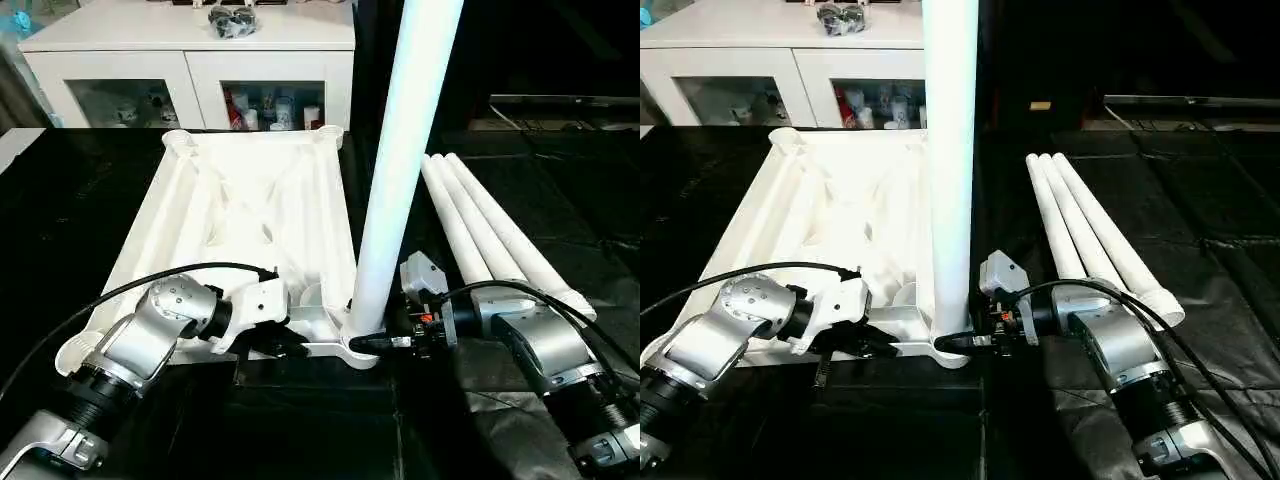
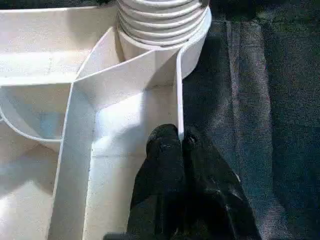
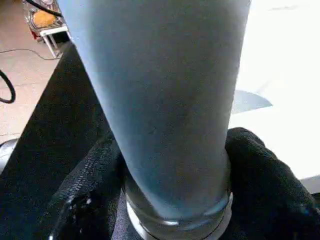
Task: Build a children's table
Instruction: Rotate leg to tighten
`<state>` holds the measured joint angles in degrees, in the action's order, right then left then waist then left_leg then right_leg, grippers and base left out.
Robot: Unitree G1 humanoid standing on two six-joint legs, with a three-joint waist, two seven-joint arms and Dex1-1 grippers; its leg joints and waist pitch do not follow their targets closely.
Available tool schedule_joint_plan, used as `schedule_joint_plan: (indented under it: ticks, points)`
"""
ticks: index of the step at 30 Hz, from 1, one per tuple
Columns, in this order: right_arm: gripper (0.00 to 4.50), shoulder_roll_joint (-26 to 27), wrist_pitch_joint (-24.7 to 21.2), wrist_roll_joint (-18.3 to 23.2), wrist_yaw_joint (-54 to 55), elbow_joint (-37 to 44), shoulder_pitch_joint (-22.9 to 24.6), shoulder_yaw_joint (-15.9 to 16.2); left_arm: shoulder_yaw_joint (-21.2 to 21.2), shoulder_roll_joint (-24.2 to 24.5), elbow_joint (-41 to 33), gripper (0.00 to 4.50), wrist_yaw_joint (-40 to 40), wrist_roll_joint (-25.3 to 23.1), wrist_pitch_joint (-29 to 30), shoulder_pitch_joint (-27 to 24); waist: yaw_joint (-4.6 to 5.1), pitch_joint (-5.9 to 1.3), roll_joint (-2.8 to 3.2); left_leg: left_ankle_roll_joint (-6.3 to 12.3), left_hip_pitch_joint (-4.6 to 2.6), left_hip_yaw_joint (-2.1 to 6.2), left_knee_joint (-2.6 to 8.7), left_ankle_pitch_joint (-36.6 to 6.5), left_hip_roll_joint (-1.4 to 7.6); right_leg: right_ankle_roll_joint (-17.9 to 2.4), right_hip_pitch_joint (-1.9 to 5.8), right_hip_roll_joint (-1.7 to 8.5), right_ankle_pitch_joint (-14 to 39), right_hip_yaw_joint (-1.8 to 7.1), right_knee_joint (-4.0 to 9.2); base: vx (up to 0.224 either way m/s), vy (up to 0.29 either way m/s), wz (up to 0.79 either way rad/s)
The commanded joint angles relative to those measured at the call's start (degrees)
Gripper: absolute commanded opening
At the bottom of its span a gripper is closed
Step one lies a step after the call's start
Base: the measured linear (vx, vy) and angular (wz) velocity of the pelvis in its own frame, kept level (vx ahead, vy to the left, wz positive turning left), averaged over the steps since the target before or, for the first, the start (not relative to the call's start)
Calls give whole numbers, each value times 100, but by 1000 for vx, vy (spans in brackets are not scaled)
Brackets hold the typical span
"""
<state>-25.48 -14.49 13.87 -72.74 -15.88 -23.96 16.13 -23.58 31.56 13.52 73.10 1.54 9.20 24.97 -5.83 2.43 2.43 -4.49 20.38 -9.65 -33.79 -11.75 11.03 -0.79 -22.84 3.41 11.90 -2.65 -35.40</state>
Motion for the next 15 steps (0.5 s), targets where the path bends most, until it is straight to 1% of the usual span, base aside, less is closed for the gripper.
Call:
schedule_joint_plan:
  ticks: [1, 2, 3, 4, 5, 6, 8, 11, 15]
  points:
    - [336, 9, -58, -51, 53, 32, 114, 33, -194, 10, -56, 0, 208, -44, -27, -42, 3, -375, 29, 305, 3, 37, 308, -498, 179, -1524, 353, 379, -244, 221, 301, 0, 0, 0]
    - [336, 0, -59, -48, 55, 52, 130, 28, -193, 7, -46, 0, 205, -45, -31, -41, 1, -374, 36, 296, 0, 38, 309, -511, 179, -1526, 351, 380, -229, 221, 302, 0, 0, 0]
    - [356, -2, -55, -51, 58, 55, 132, 28, -192, 7, -46, 0, 204, -45, -31, -40, 2, -371, 31, 296, 0, 35, 309, -516, 177, -1524, 348, 376, -223, 222, 307, 0, 0, 0]
    - [356, -13, 26, -100, 118, 60, 150, 20, -196, 11, -39, 0, 204, -55, -39, -36, -8, -377, 43, 293, 4, 37, 303, -500, 178, -1531, 353, 382, -257, 224, 302, 0, 0, 0]
    - [379, -13, 67, -123, 152, 54, 155, 14, -199, 14, -36, 0, 205, -62, -46, -33, -8, -377, 33, 284, 4, 39, 306, -485, 178, -1530, 353, 375, -292, 221, 300, 0, 0, 0]
    - [379, -13, 74, -127, 158, 53, 157, 13, -200, 15, -36, 0, 205, -64, -48, -33, -10, -378, 34, 283, 2, 39, 305, -497, 178, -1533, 351, 377, -293, 220, 298, 0, 0, 0]
    - [389, -23, 67, -109, 148, 88, 178, 11, -204, 19, -33, 0, 213, -70, -57, -30, -4, -368, 55, 255, -1, 40, 310, -604, 178, -1518, 348, 379, -167, 219, 313, 0, 0, 0]
    - [419, -24, 86, -110, 168, 108, 198, 4, -210, 17, -27, 0, 220, -74, -67, -27, -6, -371, 54, 246, 4, 44, 309, -610, 175, -1514, 356, 379, -166, 220, 310, 0, 0, 0]
    - [423, 53, 150, -99, 265, 72, 199, -61, -206, 17, -34, 0, 233, -75, -56, -13, -9, -380, 65, 249, 2, 47, 302, -567, 177, -1535, 351, 377, -288, 217, 295, 0, 0, 0]
